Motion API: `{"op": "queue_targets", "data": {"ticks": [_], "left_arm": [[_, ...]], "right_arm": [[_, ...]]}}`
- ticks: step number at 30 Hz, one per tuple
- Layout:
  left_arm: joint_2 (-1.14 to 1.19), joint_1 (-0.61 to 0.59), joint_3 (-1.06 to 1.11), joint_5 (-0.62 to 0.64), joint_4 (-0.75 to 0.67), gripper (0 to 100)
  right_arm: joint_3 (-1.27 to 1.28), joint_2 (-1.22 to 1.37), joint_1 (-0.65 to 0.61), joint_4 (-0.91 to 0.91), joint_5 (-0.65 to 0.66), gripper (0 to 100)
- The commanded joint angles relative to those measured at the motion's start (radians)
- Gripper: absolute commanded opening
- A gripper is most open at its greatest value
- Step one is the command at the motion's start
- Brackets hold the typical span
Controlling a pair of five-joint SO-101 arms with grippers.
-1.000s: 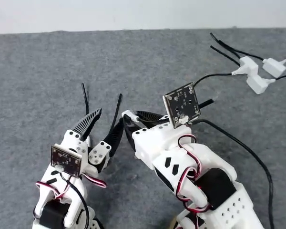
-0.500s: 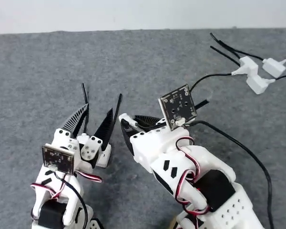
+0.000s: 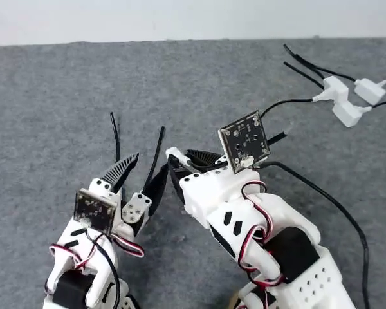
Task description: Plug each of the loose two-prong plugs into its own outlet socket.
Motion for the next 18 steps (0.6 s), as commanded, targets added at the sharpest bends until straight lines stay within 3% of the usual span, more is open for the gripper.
{"op": "queue_targets", "data": {"ticks": [1, 5, 10, 18], "left_arm": [[-0.015, 0.012, -0.053, 0.011, 0.005, 19], [-0.015, 0.012, -0.051, 0.009, -0.002, 19], [-0.014, 0.005, -0.045, 0.008, -0.037, 19], [-0.015, -0.048, -0.051, 0.006, -0.043, 19]], "right_arm": [[-0.017, -0.016, 0.015, -0.024, 0.015, 0.7], [-0.015, -0.018, -0.002, -0.013, 0.009, 0.7], [-0.011, -0.015, -0.137, 0.019, 0.015, 0.7], [0.006, -0.013, -0.143, 0.016, 0.015, 0.7]]}}
